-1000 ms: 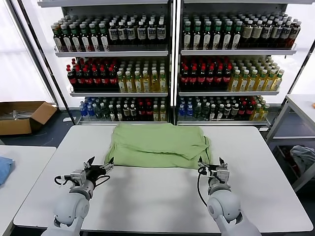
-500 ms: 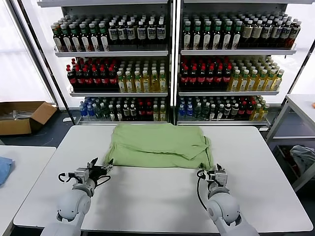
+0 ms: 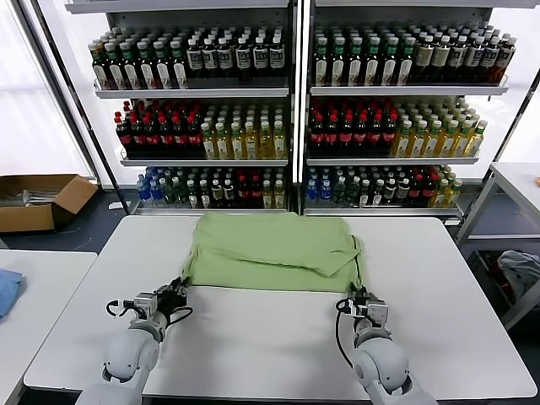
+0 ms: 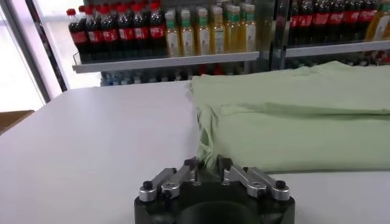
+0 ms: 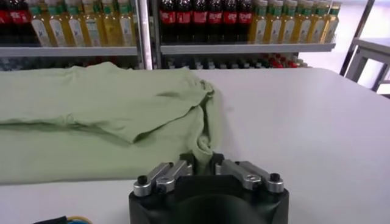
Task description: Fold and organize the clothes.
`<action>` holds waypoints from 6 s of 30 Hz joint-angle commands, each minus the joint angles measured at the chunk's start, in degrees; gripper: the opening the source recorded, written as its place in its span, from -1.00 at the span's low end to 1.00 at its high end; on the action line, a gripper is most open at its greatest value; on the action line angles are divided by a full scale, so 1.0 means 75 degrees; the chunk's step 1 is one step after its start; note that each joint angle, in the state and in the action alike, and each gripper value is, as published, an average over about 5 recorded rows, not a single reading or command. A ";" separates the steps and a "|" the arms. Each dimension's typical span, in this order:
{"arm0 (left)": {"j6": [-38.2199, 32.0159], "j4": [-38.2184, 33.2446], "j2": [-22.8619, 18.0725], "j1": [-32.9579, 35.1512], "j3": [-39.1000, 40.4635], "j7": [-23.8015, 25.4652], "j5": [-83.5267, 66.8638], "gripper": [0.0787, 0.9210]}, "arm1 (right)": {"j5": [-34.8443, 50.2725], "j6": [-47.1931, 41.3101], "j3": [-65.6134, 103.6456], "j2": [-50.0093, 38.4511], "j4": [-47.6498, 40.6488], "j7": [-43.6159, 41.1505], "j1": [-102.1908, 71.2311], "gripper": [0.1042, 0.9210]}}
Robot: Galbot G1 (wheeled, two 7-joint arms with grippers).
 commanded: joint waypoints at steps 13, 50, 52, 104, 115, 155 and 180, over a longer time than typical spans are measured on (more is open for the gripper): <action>-0.0348 -0.2126 0.0038 0.1684 -0.0420 0.0056 0.0182 -0.99 | -0.0845 0.0017 -0.0015 -0.0079 0.2013 0.0004 -0.1326 -0.96; -0.0775 -0.6418 -0.0497 0.4959 -0.0961 -0.0016 -0.0097 -0.23 | -0.2192 0.0891 0.0610 -0.0222 0.5656 0.0385 -0.4928 0.16; -0.0824 -0.6301 -0.0417 0.4350 -0.1170 0.0056 -0.0252 -0.11 | -0.2032 0.0978 0.0890 -0.0177 0.5459 0.0124 -0.4085 0.29; 0.0316 0.2176 0.1182 -0.2817 0.1831 0.0555 -0.1200 0.77 | 0.0080 0.0379 -0.1214 0.0450 -0.5308 -0.2618 0.5019 0.76; 0.0320 0.2232 0.1105 -0.2748 0.1855 0.0557 -0.1199 0.77 | -0.0099 0.0389 -0.1265 0.0594 -0.5530 -0.2596 0.4935 0.76; -0.1044 0.0177 0.1024 -0.1679 0.0882 0.0460 -0.1238 -0.98 | -0.0207 0.0734 -0.0404 0.0097 -0.1572 -0.2506 0.3256 -1.00; -0.1213 -0.1458 0.0383 0.1808 -0.0924 0.0924 -0.0235 -0.98 | -0.1143 0.0635 0.0460 -0.0230 0.1309 -0.1653 -0.0902 -1.00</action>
